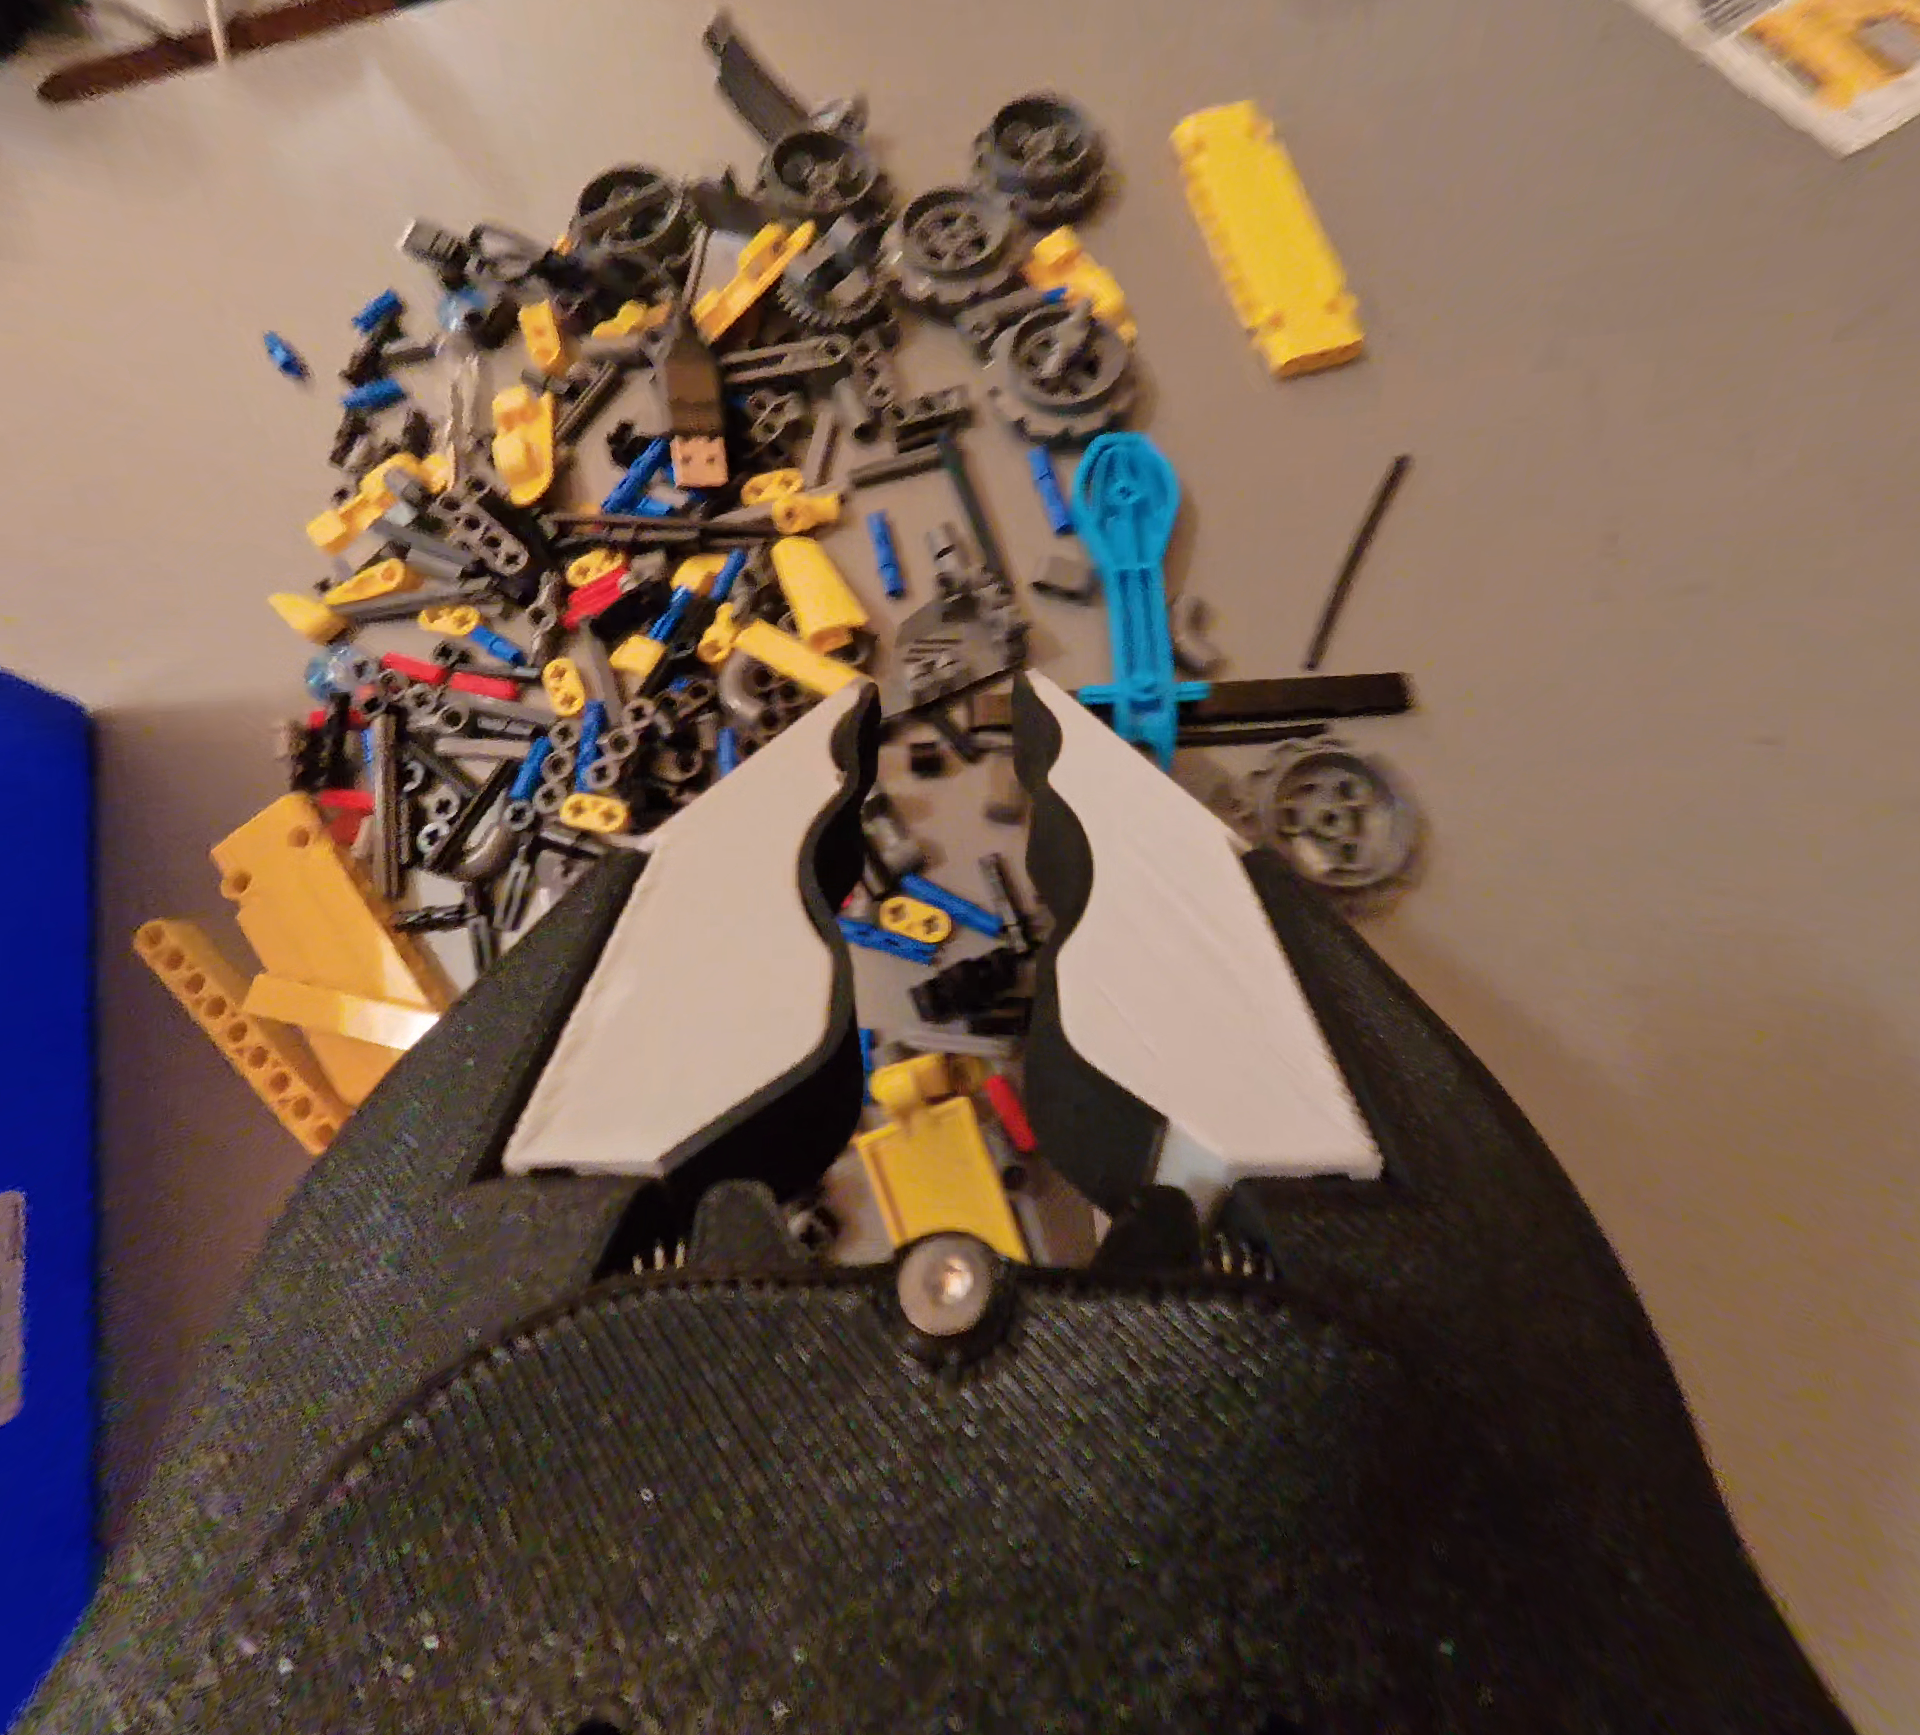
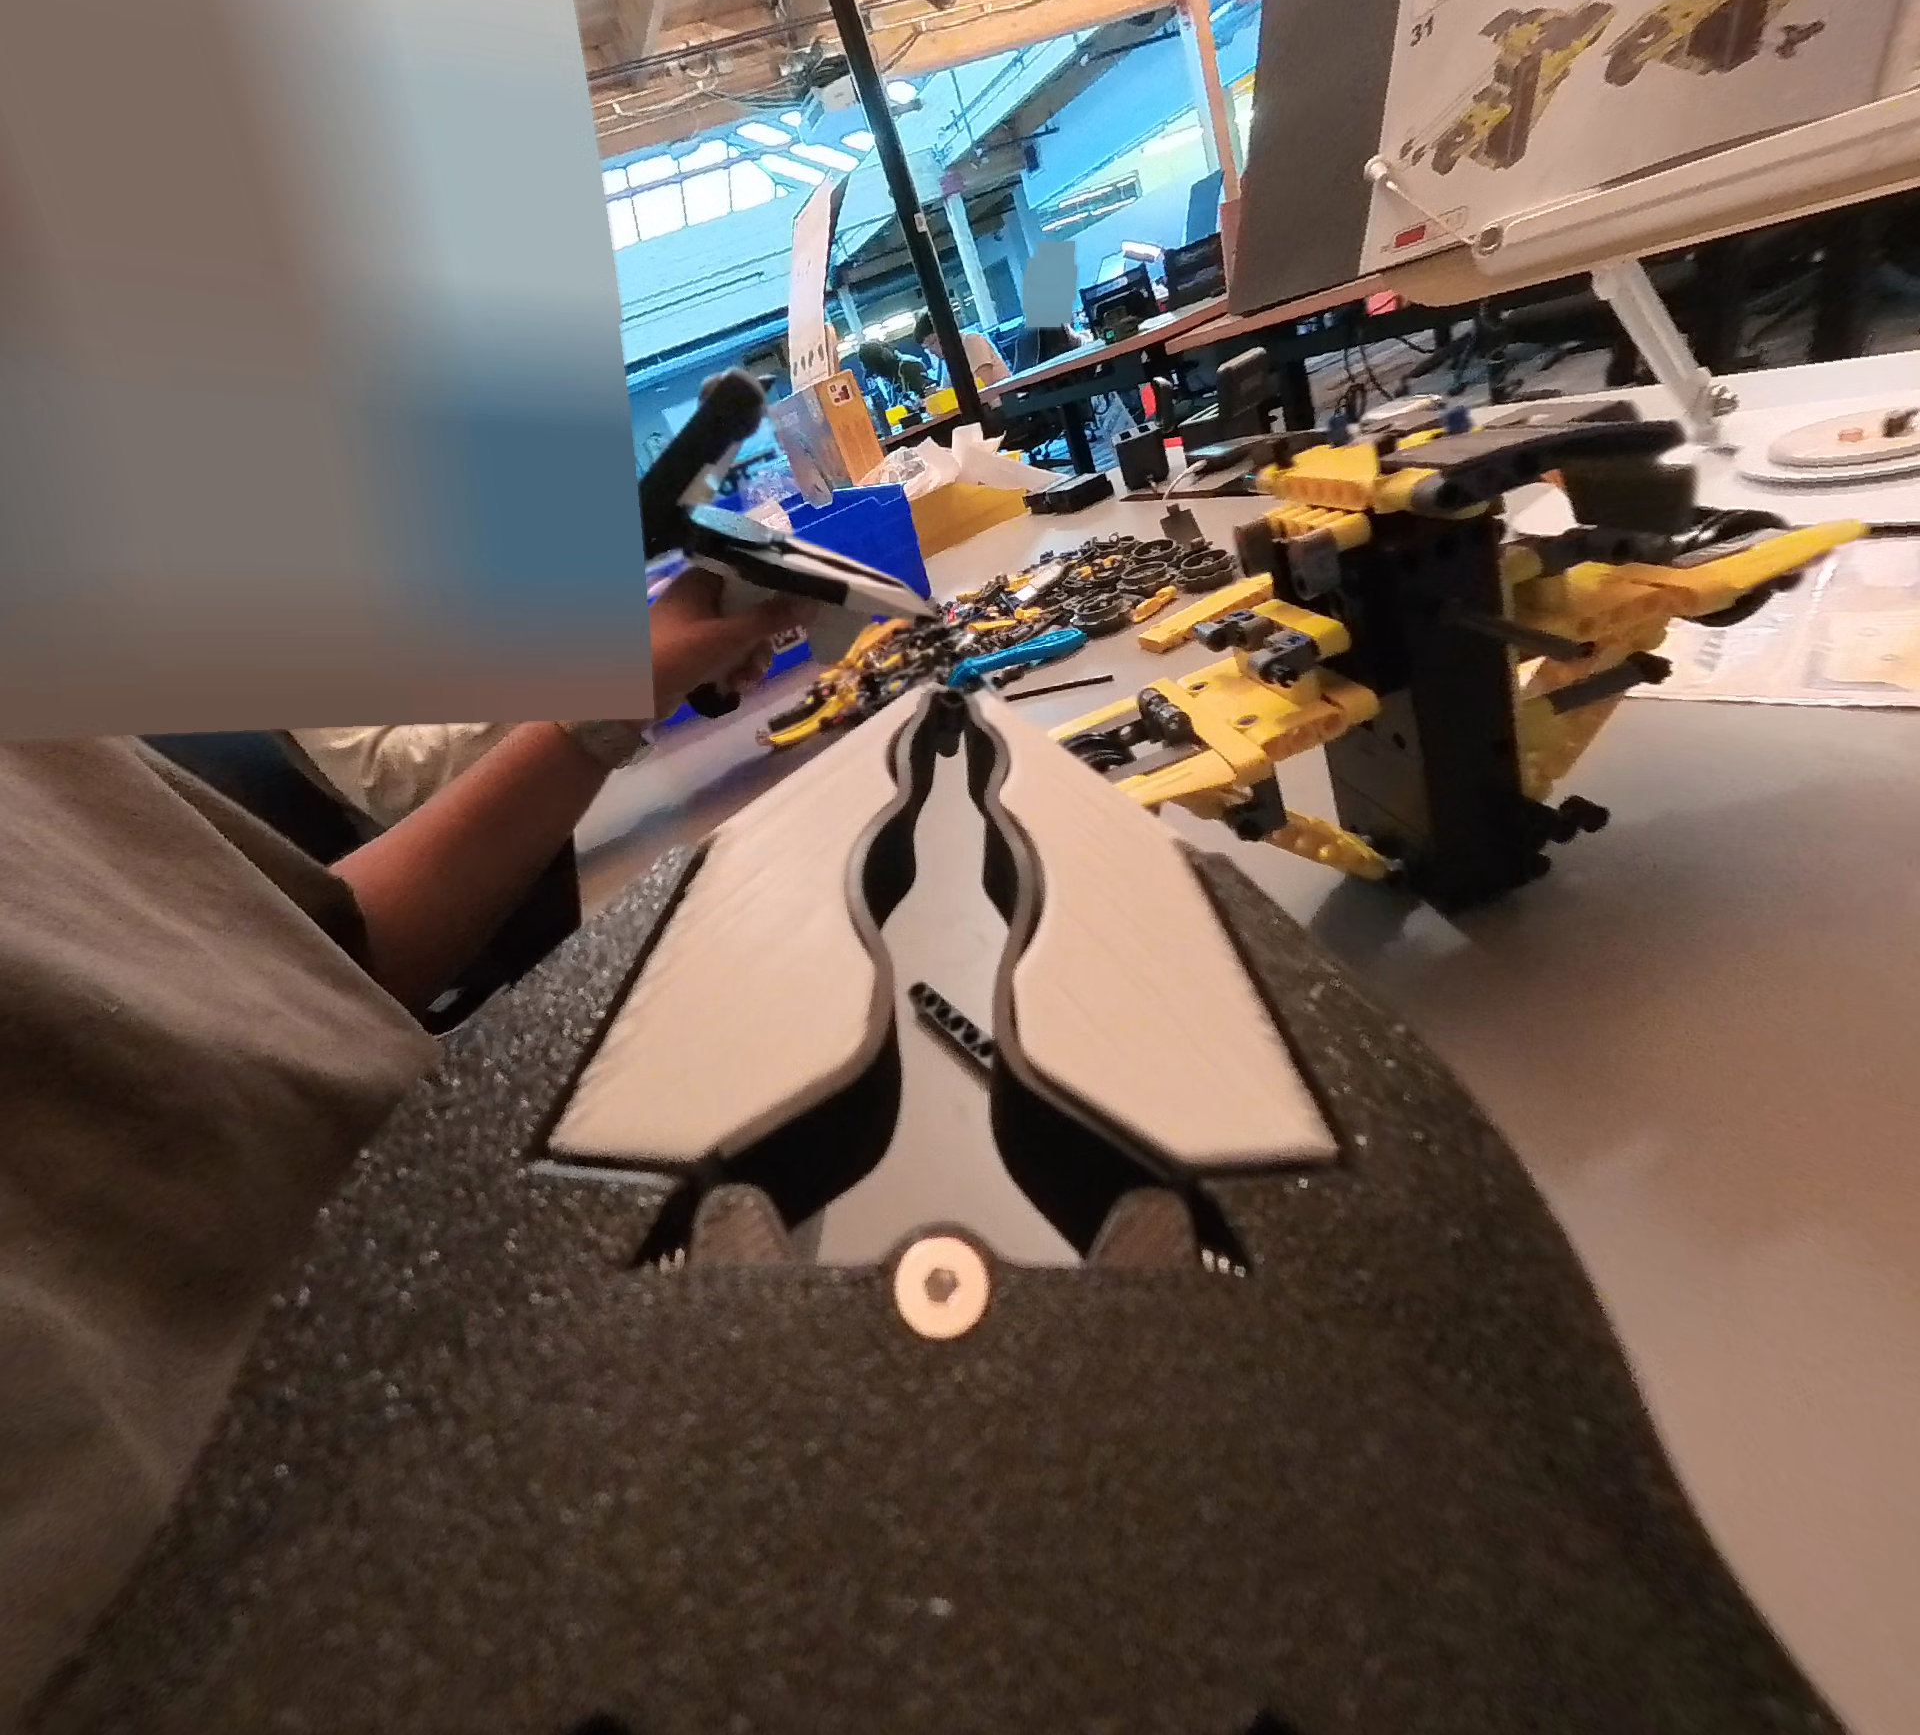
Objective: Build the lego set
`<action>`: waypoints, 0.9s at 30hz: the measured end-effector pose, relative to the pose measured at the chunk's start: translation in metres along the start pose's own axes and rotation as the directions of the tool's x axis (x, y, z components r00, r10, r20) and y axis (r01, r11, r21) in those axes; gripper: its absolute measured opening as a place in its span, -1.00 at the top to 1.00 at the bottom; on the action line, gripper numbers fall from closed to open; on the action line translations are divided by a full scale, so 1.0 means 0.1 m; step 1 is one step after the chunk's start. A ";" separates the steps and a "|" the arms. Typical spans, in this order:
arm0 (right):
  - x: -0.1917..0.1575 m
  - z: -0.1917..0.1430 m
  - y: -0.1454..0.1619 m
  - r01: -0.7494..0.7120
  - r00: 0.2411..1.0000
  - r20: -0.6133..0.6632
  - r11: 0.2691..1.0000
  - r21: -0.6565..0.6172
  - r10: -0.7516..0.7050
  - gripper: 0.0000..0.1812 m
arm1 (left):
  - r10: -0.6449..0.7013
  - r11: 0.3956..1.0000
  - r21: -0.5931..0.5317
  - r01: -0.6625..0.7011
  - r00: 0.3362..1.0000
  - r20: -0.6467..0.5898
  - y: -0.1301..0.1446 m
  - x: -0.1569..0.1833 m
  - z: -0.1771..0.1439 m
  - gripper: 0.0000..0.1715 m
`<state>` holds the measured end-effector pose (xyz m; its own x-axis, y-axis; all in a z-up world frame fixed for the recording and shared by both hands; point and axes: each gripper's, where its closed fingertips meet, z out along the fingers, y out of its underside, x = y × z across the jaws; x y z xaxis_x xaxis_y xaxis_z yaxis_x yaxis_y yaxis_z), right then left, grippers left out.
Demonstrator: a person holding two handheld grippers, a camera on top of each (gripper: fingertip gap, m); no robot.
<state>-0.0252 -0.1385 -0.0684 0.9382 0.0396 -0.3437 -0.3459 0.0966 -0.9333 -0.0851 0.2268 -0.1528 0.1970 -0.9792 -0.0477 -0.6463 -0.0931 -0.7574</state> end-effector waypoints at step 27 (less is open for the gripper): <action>-0.32 0.30 0.27 -0.469 0.854 0.218 0.880 -0.070 0.472 0.96 | 0.375 0.867 0.495 0.052 0.586 -0.718 -0.30 3.40 -0.93 0.87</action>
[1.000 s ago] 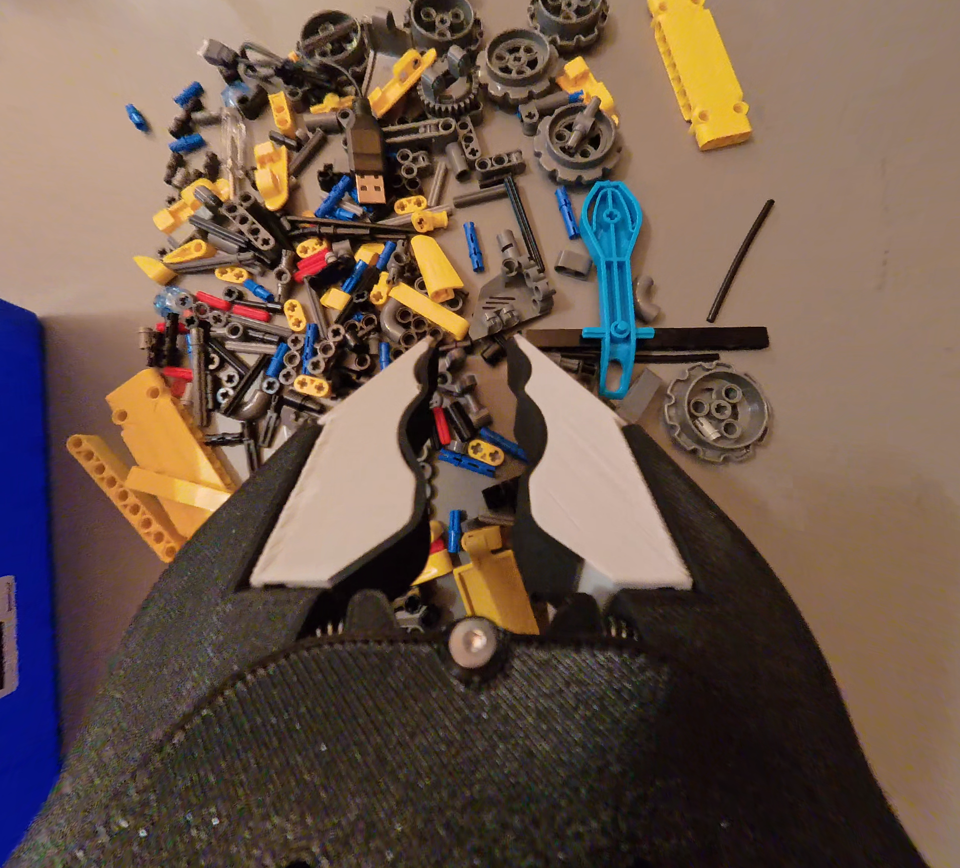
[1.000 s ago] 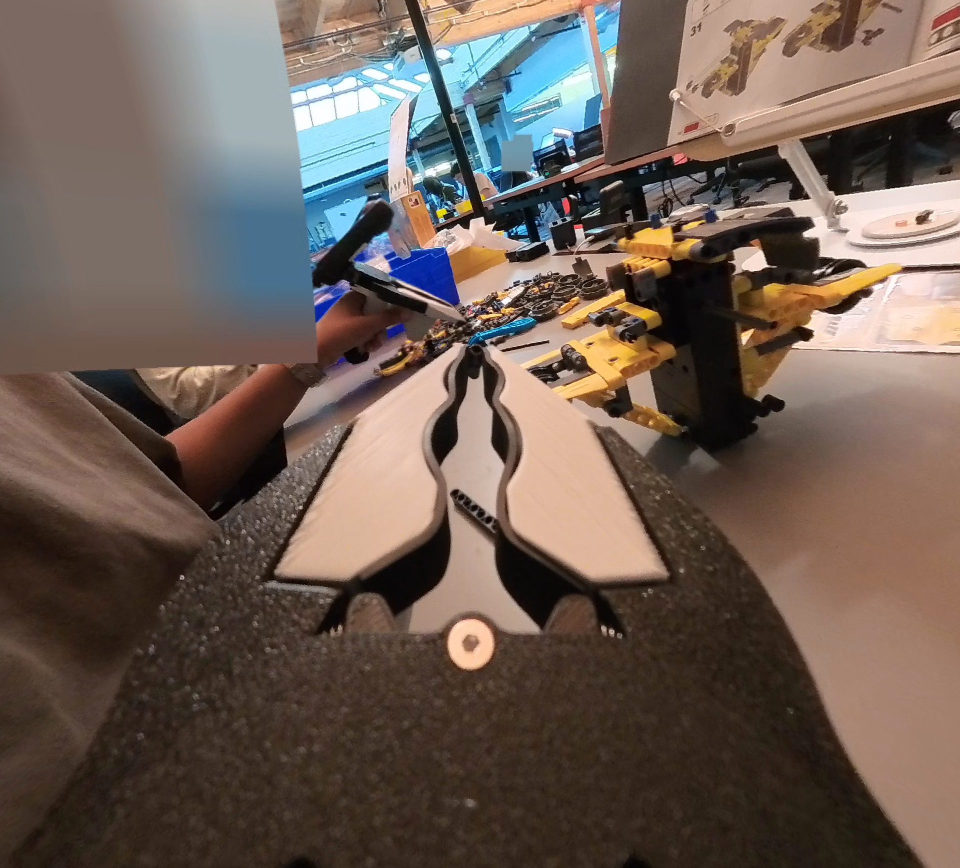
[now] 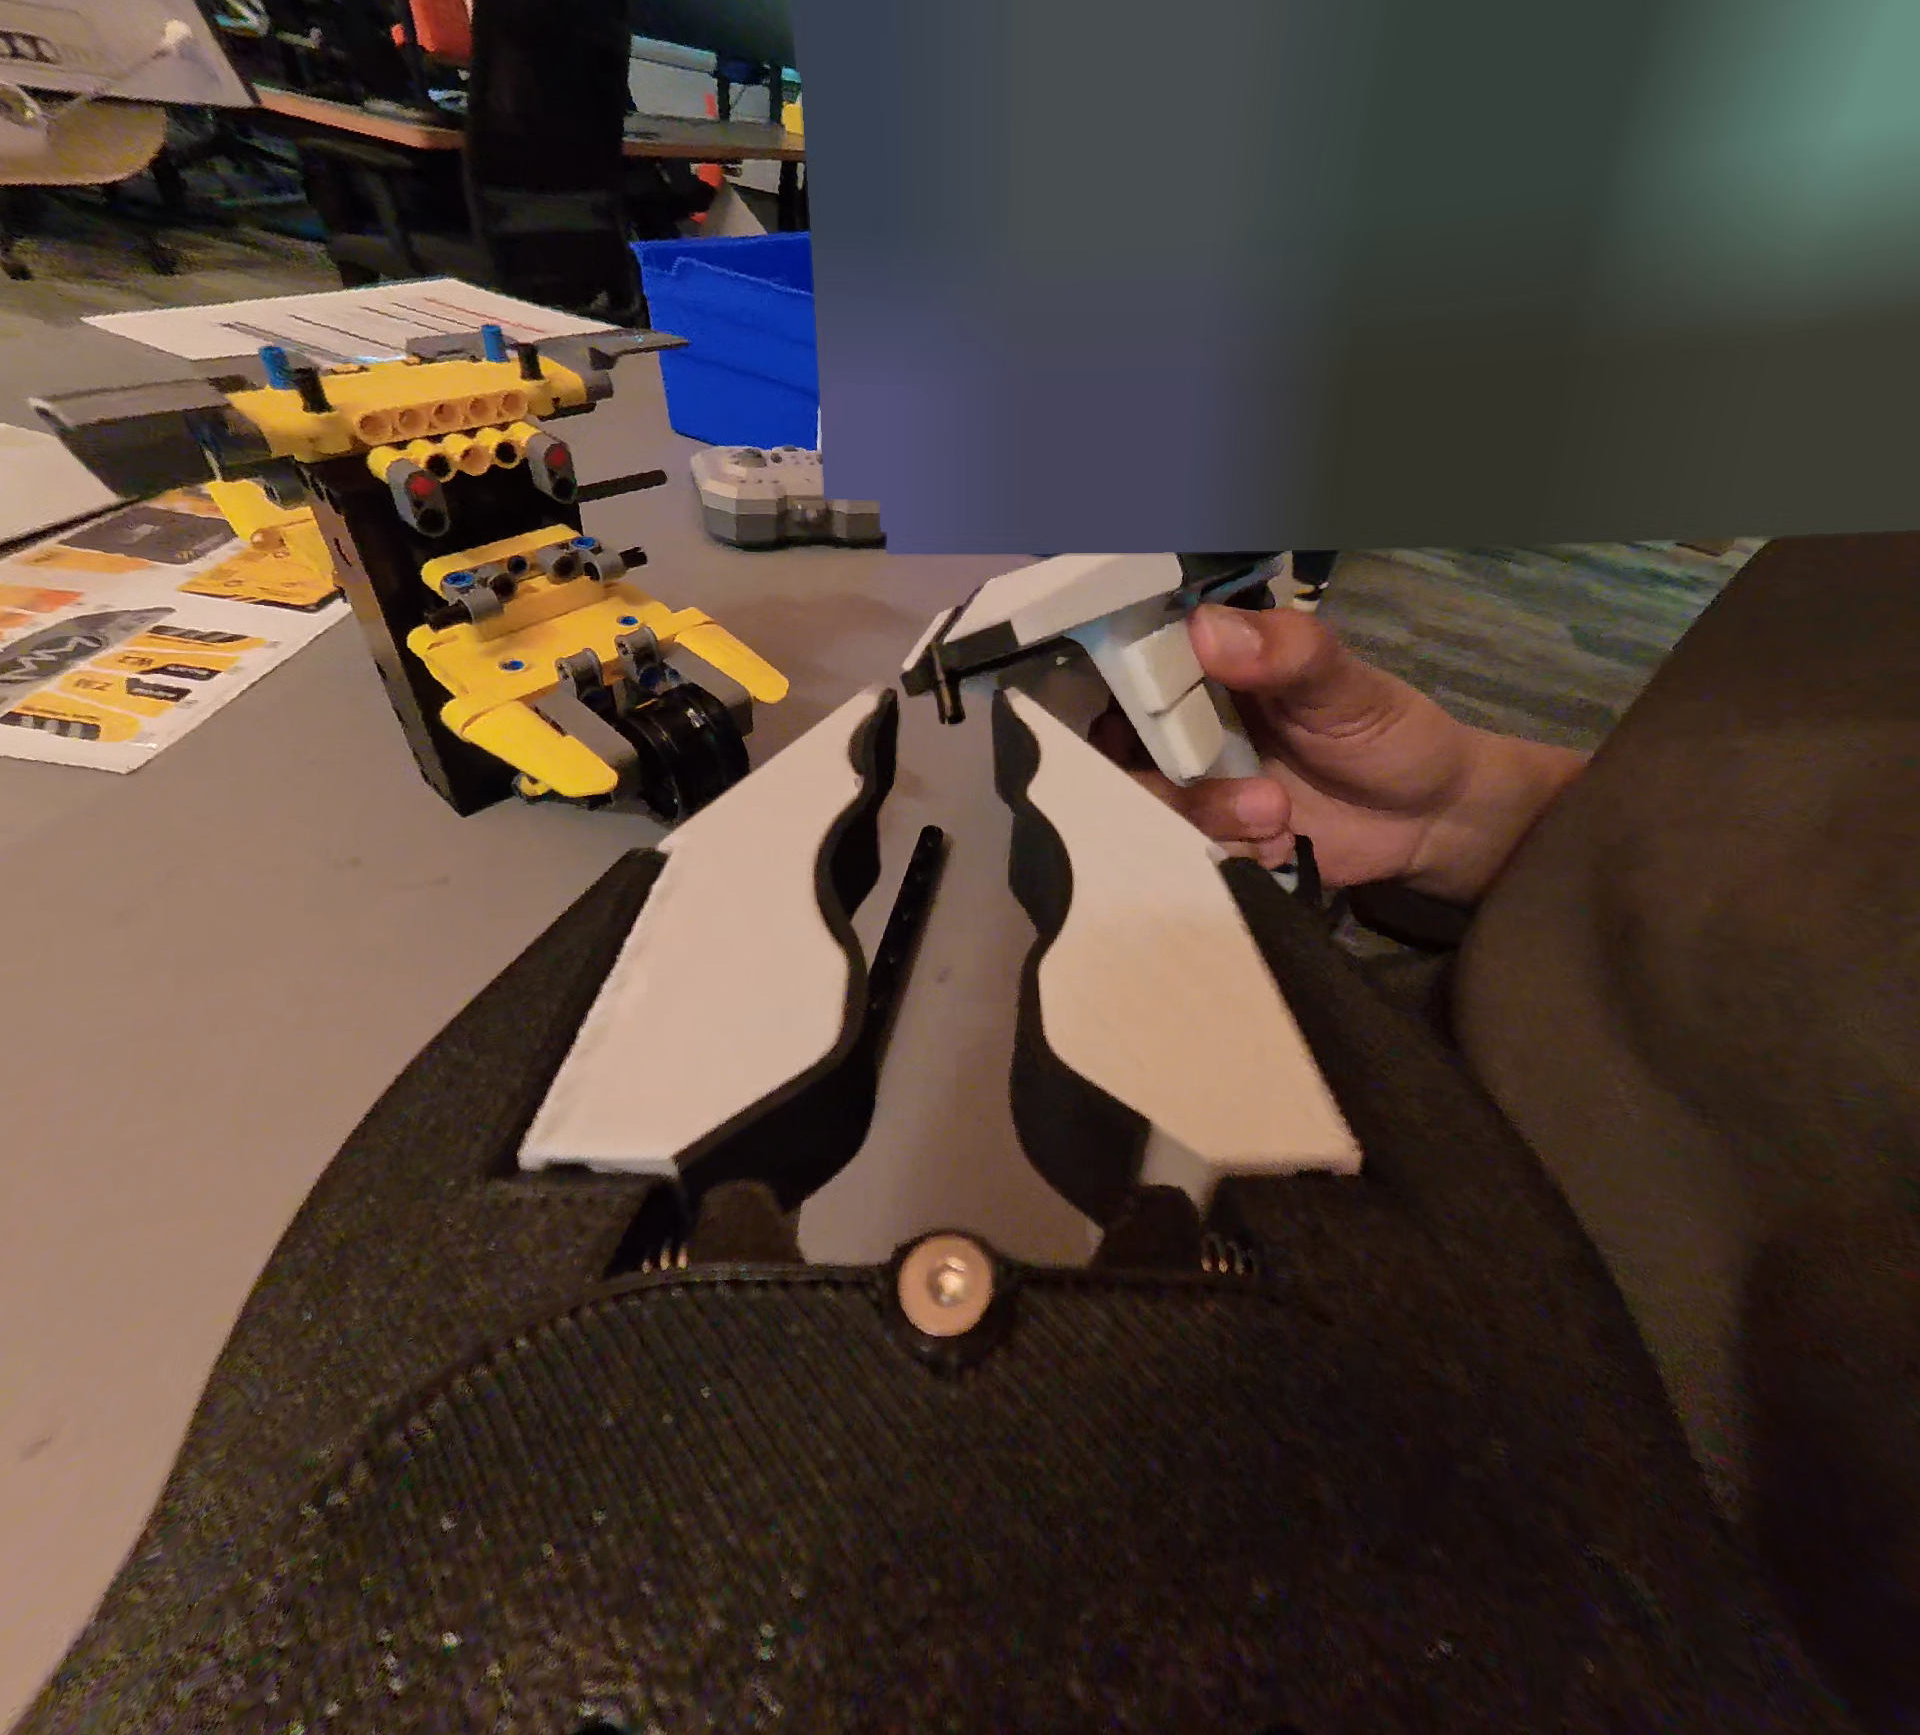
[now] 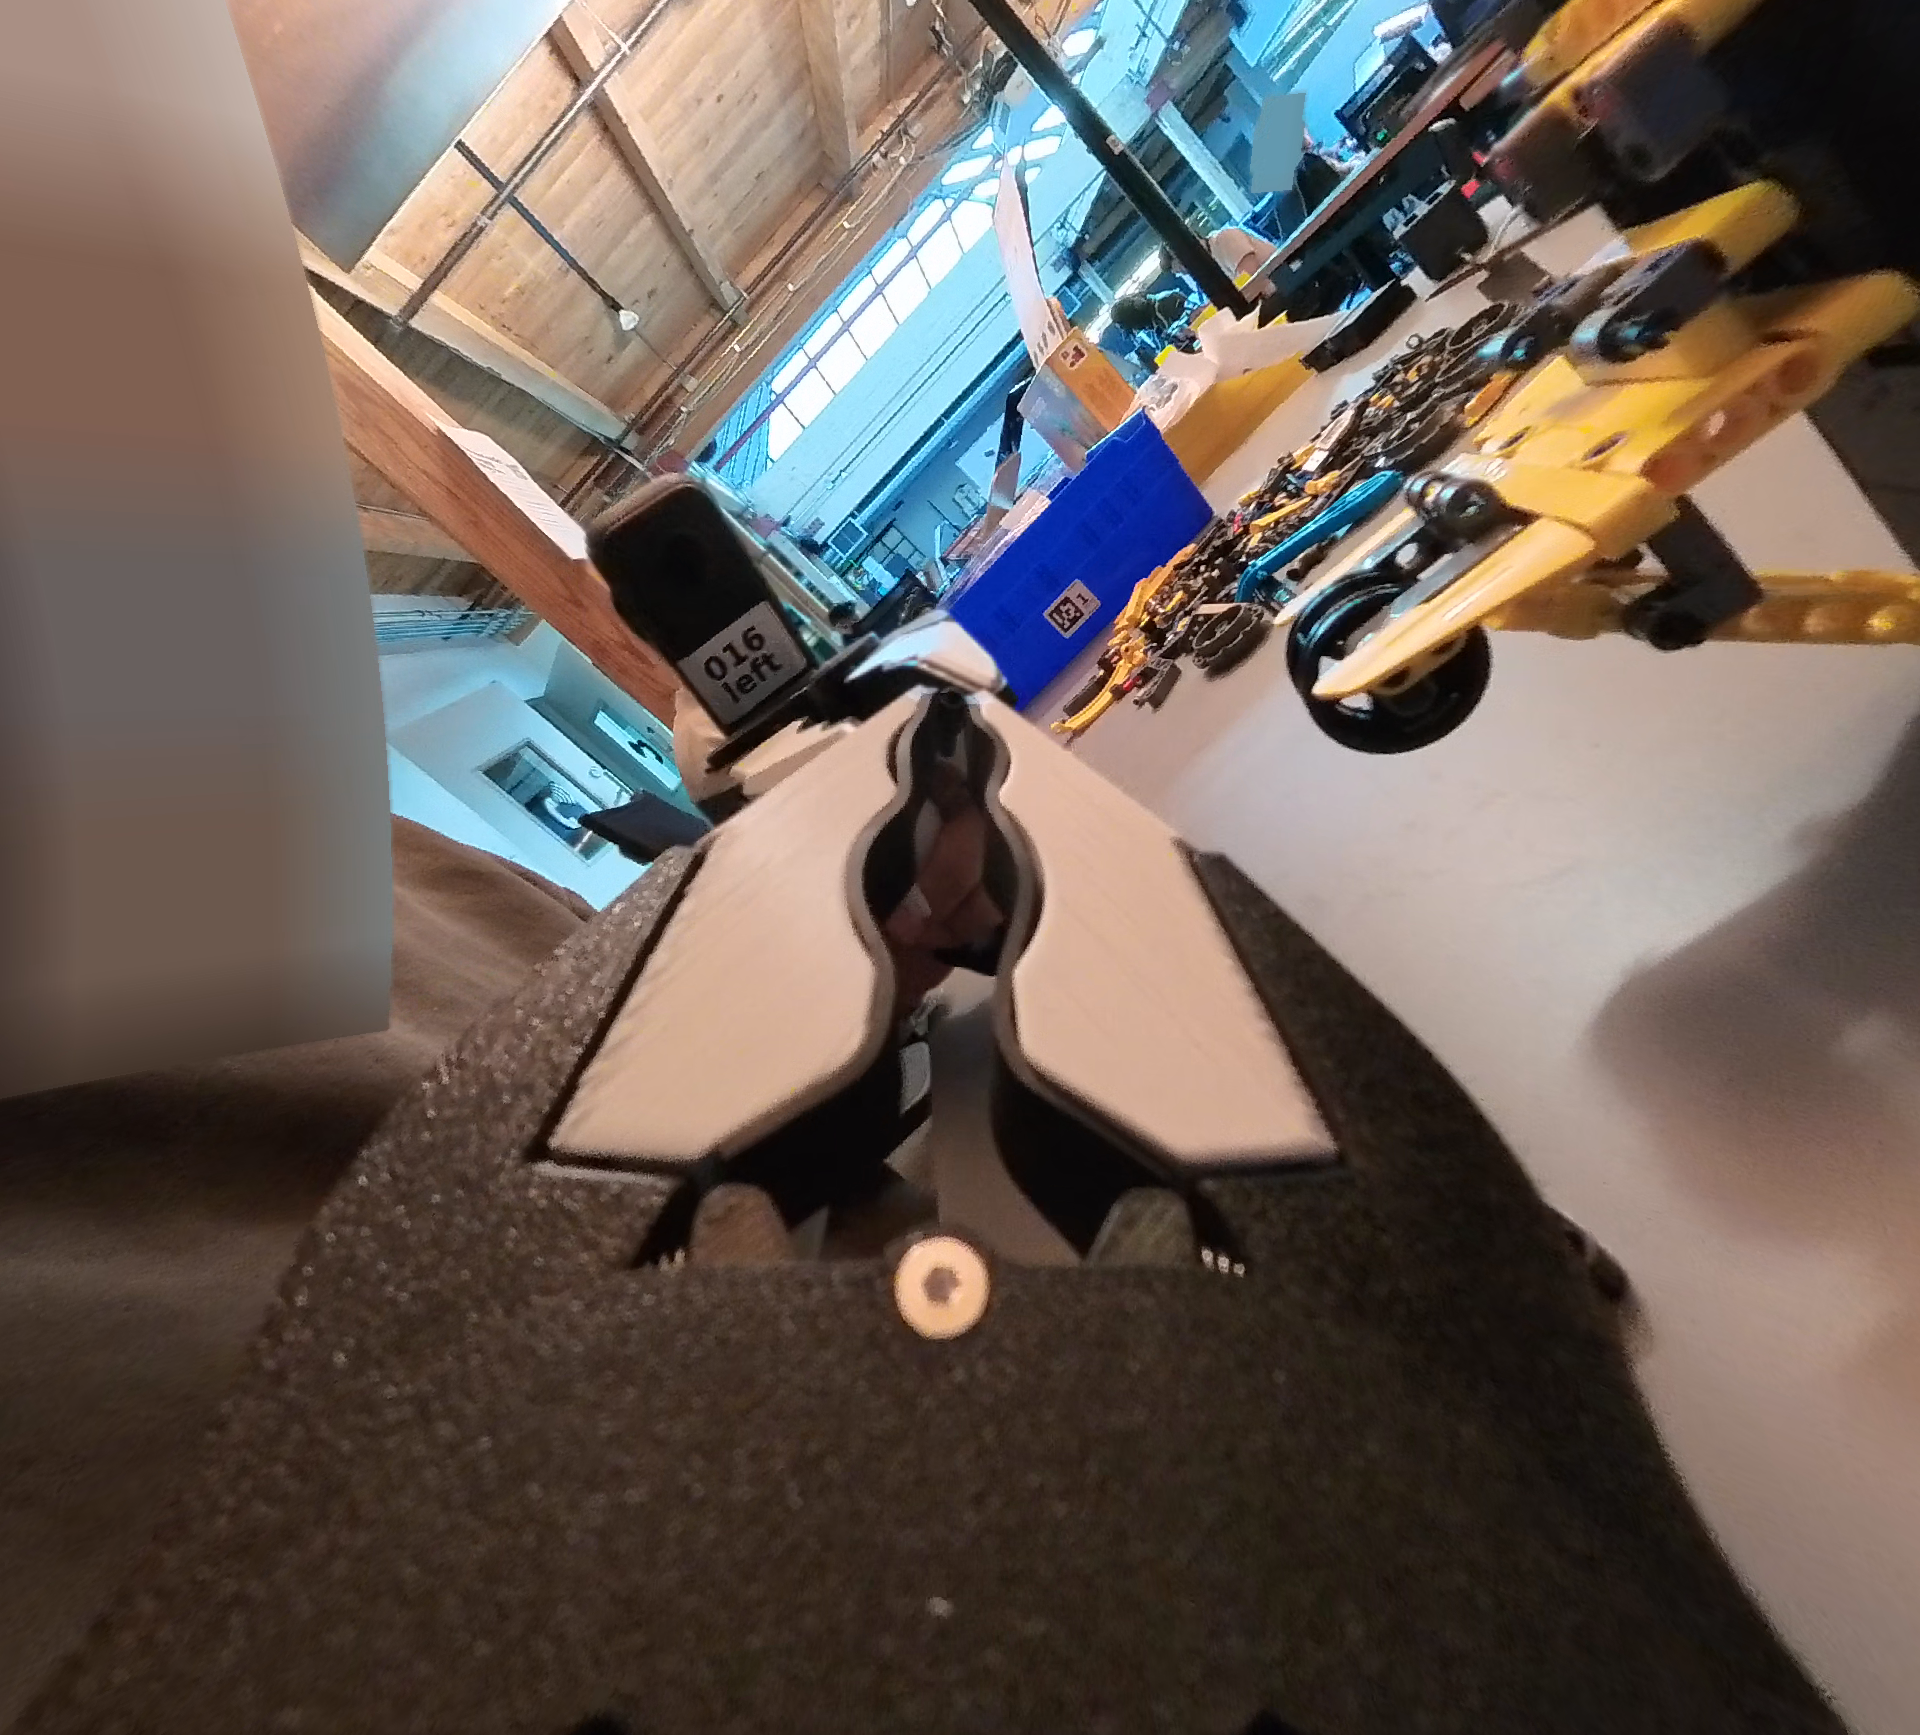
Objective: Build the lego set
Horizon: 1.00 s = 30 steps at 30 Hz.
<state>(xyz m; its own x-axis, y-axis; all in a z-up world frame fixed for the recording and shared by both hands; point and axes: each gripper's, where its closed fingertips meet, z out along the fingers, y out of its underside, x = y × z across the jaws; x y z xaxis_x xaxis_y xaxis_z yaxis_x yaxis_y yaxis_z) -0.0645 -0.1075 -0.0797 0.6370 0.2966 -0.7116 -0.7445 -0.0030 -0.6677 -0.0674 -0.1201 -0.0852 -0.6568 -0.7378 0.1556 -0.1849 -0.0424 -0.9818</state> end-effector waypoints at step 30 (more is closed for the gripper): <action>-0.03 -0.20 0.35 0.096 0.994 -0.014 0.908 -0.408 -0.112 0.95 | 0.218 0.964 -0.135 -0.229 0.972 -0.093 0.26 0.24 0.01 1.00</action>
<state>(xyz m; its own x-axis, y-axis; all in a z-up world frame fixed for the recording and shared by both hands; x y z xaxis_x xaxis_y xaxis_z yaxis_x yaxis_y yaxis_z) -0.0890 -0.1282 -0.1053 0.7189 0.2816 -0.6355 -0.5328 -0.3639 -0.7640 -0.0873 -0.1395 -0.1069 -0.7466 -0.6632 -0.0523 -0.1268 0.2190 -0.9675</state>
